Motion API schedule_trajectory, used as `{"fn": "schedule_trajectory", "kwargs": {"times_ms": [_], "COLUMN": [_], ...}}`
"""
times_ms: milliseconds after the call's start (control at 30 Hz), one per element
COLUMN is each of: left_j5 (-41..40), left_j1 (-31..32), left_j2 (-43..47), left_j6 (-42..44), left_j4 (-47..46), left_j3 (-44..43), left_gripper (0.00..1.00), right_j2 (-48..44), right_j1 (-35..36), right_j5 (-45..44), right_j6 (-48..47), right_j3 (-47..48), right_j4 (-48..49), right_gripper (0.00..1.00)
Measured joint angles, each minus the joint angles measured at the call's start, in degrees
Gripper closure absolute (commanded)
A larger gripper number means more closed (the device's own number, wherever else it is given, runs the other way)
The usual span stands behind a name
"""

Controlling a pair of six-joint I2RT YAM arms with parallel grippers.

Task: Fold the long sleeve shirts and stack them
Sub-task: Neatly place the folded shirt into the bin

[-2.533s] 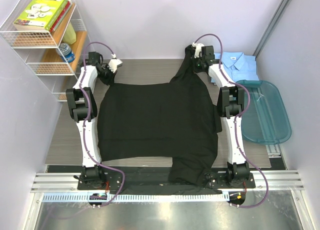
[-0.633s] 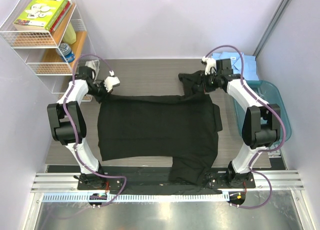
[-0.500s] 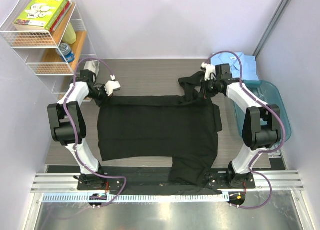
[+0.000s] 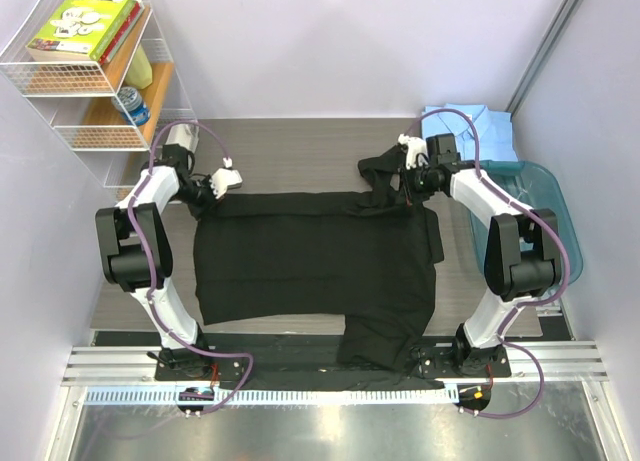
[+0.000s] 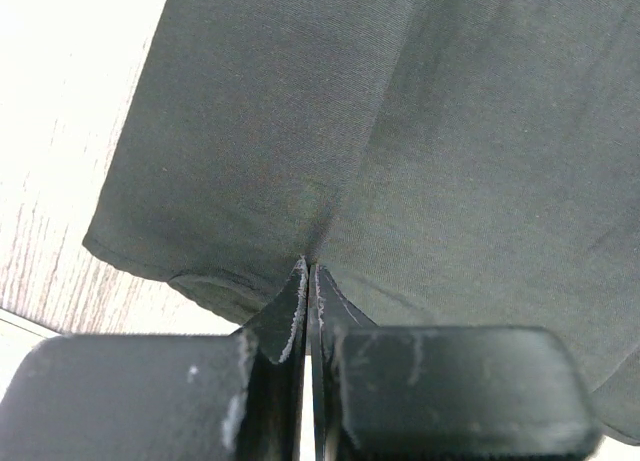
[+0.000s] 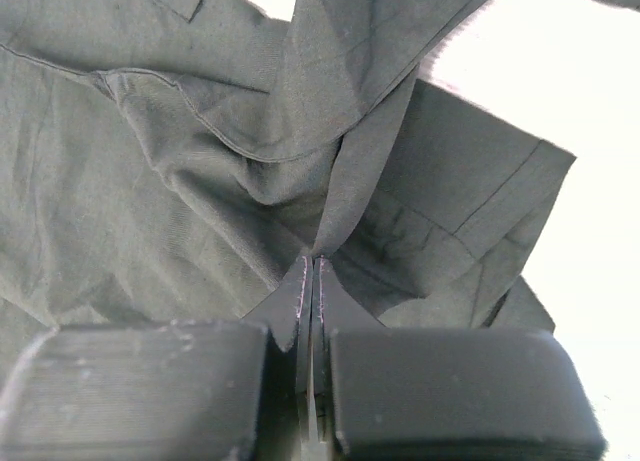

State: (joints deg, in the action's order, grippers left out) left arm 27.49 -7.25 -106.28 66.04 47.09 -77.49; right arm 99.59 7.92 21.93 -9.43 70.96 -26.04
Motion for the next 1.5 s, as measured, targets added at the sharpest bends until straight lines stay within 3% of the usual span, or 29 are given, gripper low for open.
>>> {"fn": "schedule_trajectory", "kwargs": {"times_ms": [267,300,333,433,500,533,567,733,900,1000,1267,1500], "left_j5": [-1.51,-1.81,-2.21,-3.04,-3.08,-2.95,-2.64,2.01,8.22,11.13,14.16,14.01], "left_j1": [0.09,0.11,0.11,0.17,0.17,0.17,0.17,0.22,0.26,0.37,0.74,1.49], "left_j2": [-0.02,-0.02,-0.04,-0.63,-0.90,-0.90,-0.90,1.09,5.68,8.13,9.29,9.33], "left_j6": [0.50,0.57,0.70,1.14,1.44,1.64,1.42,-1.42,-9.46,-14.14,-20.09,-20.96], "left_j4": [1.16,1.18,1.22,1.81,2.58,3.32,4.26,5.97,2.25,-1.33,-5.77,-6.64], "left_j3": [0.37,0.66,0.98,1.16,1.11,0.98,0.59,-2.56,-5.97,-5.97,-5.66,-4.68], "left_gripper": [1.00,1.00,0.95,0.62,0.48,0.46,0.38,0.30,0.25,0.24,0.20,0.19], "right_j2": [-0.33,-0.33,-0.26,0.11,0.15,0.15,0.15,1.90,12.20,20.48,37.90,41.20], "right_j1": [0.26,0.37,0.59,1.38,1.73,1.73,1.70,-0.90,-3.34,-3.56,-2.84,-2.16], "right_j5": [0.04,0.13,0.17,0.81,1.55,1.81,1.88,-0.26,-5.95,-7.98,-10.36,-14.05], "right_j6": [-1.27,-1.36,-1.44,-2.27,-3.21,-3.89,-4.46,-7.45,-8.52,-8.46,-6.43,-4.94], "right_j3": [-1.11,-2.10,-2.95,-3.63,-3.06,-2.03,-0.42,15.39,35.21,42.53,52.26,53.64], "right_j4": [-0.96,-1.14,-1.62,-4.07,-6.21,-7.67,-9.16,-12.17,-10.51,-11.02,-14.84,-14.78], "right_gripper": [0.97,0.91,0.72,0.46,0.34,0.32,0.32,0.37,0.39,0.39,0.38,0.33]}}
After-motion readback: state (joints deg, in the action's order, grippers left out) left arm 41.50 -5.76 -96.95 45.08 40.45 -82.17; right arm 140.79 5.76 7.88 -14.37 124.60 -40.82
